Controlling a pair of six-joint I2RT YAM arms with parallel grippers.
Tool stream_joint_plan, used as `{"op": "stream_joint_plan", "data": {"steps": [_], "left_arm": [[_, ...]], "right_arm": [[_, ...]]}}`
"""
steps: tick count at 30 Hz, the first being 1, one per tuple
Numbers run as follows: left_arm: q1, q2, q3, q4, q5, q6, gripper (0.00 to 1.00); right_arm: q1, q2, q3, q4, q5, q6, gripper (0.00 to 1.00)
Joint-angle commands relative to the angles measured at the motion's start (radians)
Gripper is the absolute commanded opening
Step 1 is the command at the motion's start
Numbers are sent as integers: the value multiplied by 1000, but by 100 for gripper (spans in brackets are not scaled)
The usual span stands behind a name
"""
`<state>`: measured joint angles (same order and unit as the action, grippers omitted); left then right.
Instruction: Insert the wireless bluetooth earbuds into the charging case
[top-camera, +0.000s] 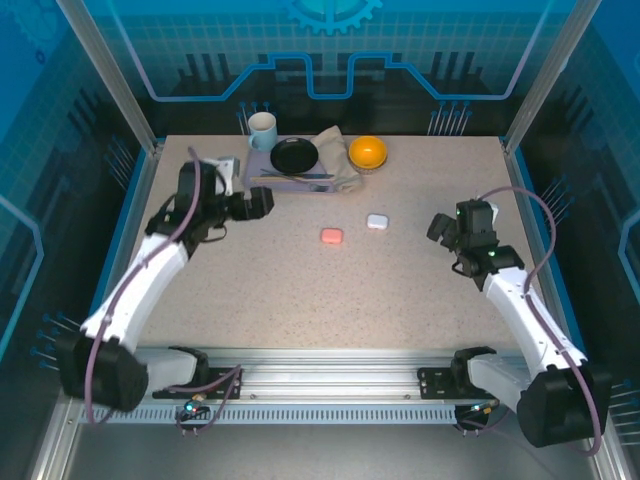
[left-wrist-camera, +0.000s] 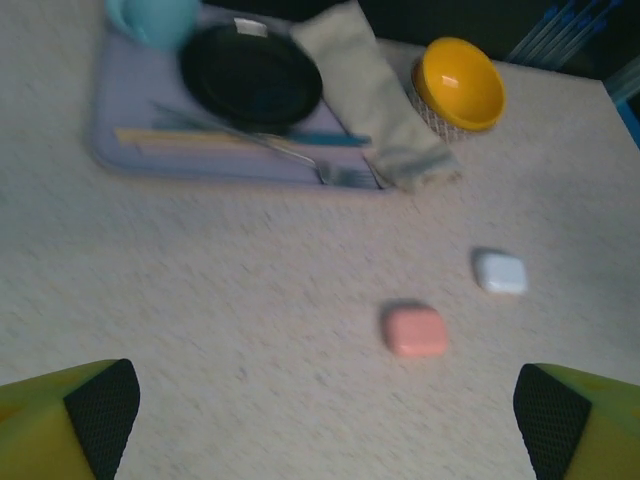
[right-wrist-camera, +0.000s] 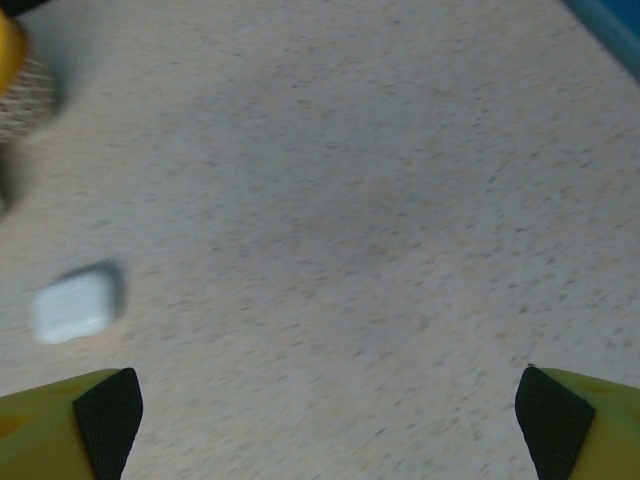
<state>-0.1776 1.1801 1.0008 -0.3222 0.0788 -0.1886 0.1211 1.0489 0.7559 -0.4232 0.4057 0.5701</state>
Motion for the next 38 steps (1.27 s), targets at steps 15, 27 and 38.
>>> {"op": "stream_joint_plan", "data": {"steps": [15,27,38], "left_arm": [[156,296,-575,1041,-119,216,99],[200,338,-585,1105,-52,189,99],[199,337,-584,1103,-56,187,99]], "right_arm": [[-14,423,-336,1184,-147,-553,100],[-57,454,-325,1176,-329,-578,100],[-64,456,-322,1170,-352,-579,100]]}}
